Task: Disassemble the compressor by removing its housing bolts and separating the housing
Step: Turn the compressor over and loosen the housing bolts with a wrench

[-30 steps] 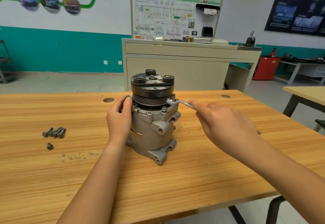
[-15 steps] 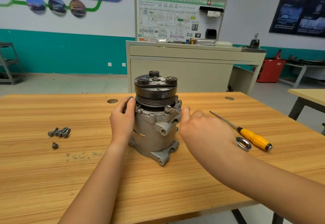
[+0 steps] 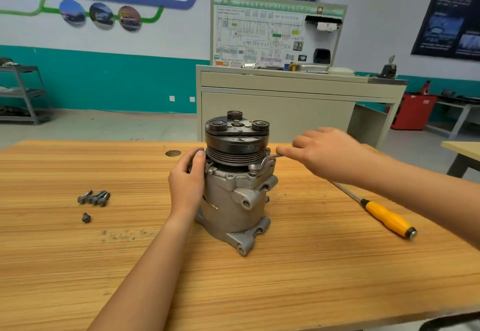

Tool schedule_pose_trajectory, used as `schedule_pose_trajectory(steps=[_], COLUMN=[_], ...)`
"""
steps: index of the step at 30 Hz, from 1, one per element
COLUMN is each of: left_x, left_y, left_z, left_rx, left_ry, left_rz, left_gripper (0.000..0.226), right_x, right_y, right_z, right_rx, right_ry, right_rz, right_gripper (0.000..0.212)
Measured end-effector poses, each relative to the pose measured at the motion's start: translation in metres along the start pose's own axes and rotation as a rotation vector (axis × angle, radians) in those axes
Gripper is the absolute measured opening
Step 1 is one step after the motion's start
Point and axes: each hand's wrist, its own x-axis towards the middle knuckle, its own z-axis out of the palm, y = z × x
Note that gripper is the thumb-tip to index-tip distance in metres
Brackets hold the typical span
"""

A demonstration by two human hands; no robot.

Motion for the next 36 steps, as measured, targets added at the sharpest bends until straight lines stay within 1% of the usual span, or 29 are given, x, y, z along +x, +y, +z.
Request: schedule_pose_trajectory(steps=[1,2,4,7,9,11,12,13,15,17,19,21,24,27,30,34,36], left_x=[0.0,0.0,0.001,0.001,0.0,0.0,0.0,0.0,0.001,0.0,0.0,0.0,0.0,0.0,0.0,0.0,-0.001], left_y=[0.0,0.0,0.0,-0.001,-0.001,0.0,-0.001,-0.001,0.0,0.001,0.001,0.002,0.003,0.002,0.001,0.0,0.0], left_z=[0.0,-0.001,-0.002,-0.002,-0.001,0.0,0.001,0.001,0.001,0.002,0.002,0.002,0.001,0.002,0.001,0.002,0.002], left_rx=[0.001,0.004,0.013,0.017,-0.005,-0.018,-0.021,-0.02,-0.02,-0.025,-0.028,-0.037,-0.034,-0.036,-0.032,-0.046,-0.056], left_ry=[-0.005,-0.01,-0.018,-0.027,-0.024,-0.008,-0.004,-0.005,-0.005,-0.003,-0.001,0.003,0.0,0.007,0.009,0.006,0.014], left_rz=[0.001,0.002,0.007,0.017,0.019,0.017,0.012,0.006,-0.003,-0.008,-0.012,-0.022,-0.031,-0.038,-0.035,-0.034,-0.033], left_gripper=[0.026,0.026,0.026,0.025,0.021,0.02,0.02,0.021,0.021,0.02,0.019,0.018,0.018,0.02,0.024,0.023,0.02], right_x=[0.006,0.01,0.013,0.004,-0.01,-0.022,-0.028,-0.033,-0.04,-0.045,-0.045,-0.041,-0.036,-0.033,-0.031,-0.026,-0.019], right_y=[-0.003,-0.006,-0.013,-0.02,-0.021,-0.022,-0.024,-0.026,-0.031,-0.041,-0.054,-0.062,-0.065,-0.065,-0.066,-0.072,-0.082], right_z=[0.007,0.012,0.021,0.02,0.007,-0.013,-0.023,-0.032,-0.046,-0.056,-0.064,-0.069,-0.073,-0.077,-0.078,-0.085,-0.091], right_rx=[0.023,0.063,0.167,0.314,0.503,0.619,0.605,0.548,0.39,0.272,0.209,0.173,0.149,0.138,0.144,0.17,0.184], right_ry=[0.021,0.081,0.279,0.416,0.471,0.493,0.459,0.381,0.145,-0.025,-0.108,-0.187,-0.235,-0.253,-0.259,-0.304,-0.353], right_rz=[-0.017,-0.02,0.017,0.183,0.351,0.451,0.464,0.458,0.439,0.417,0.382,0.385,0.407,0.428,0.454,0.404,0.381], right_gripper=[0.046,0.041,0.029,0.011,0.016,0.02,0.023,0.025,0.033,0.047,0.061,0.067,0.067,0.063,0.064,0.06,0.062])
